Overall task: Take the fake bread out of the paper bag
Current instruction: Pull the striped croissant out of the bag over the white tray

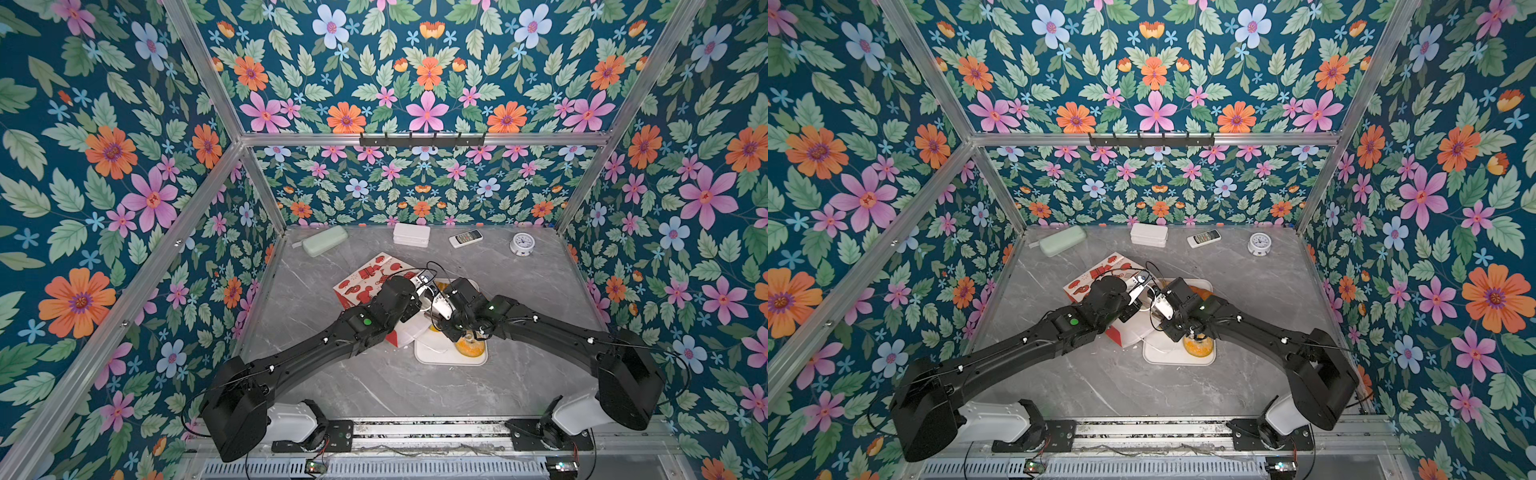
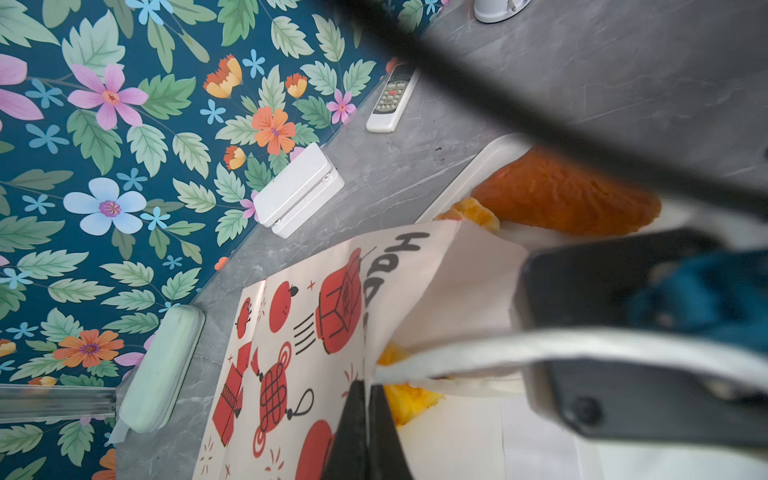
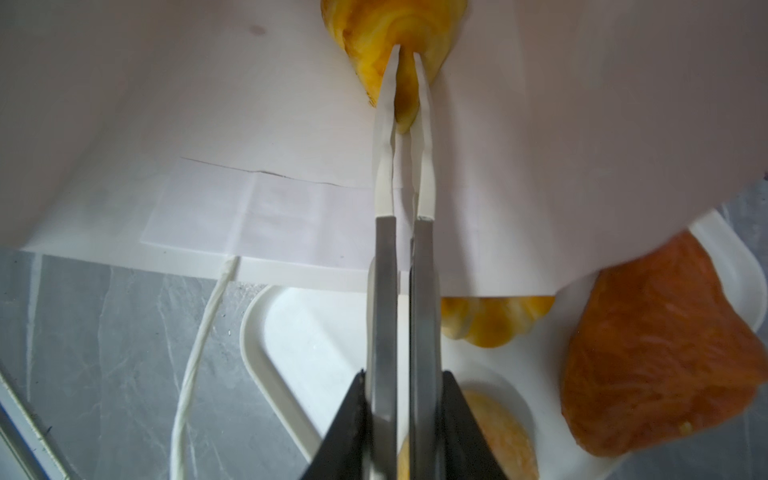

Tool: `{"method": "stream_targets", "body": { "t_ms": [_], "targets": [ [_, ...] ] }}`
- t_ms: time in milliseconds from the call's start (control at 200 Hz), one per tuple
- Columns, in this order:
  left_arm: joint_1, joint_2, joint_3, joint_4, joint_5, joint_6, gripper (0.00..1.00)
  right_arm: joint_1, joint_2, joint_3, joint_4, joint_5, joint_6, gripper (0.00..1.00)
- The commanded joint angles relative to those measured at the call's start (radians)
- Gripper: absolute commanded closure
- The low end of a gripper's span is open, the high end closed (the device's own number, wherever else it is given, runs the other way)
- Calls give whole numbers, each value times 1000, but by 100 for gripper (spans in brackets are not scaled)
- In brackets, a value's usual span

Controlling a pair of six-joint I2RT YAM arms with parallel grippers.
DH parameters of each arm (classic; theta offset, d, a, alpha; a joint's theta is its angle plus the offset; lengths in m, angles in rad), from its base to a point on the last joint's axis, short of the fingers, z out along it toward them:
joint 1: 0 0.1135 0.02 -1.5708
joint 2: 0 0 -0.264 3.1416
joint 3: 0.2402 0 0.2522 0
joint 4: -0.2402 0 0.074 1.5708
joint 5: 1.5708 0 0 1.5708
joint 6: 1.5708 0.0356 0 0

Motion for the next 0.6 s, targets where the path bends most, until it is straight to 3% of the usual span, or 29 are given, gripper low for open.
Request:
{"method": "stream_targets", "body": {
  "t_ms": [0, 595],
  "targets": [
    [4, 8, 7, 40, -30, 2, 100, 0, -62, -24, -19, -15, 38, 80],
    [74, 58, 36, 72, -120, -39, 100, 2, -352, -73, -227, -37, 153, 83]
  ]
}}
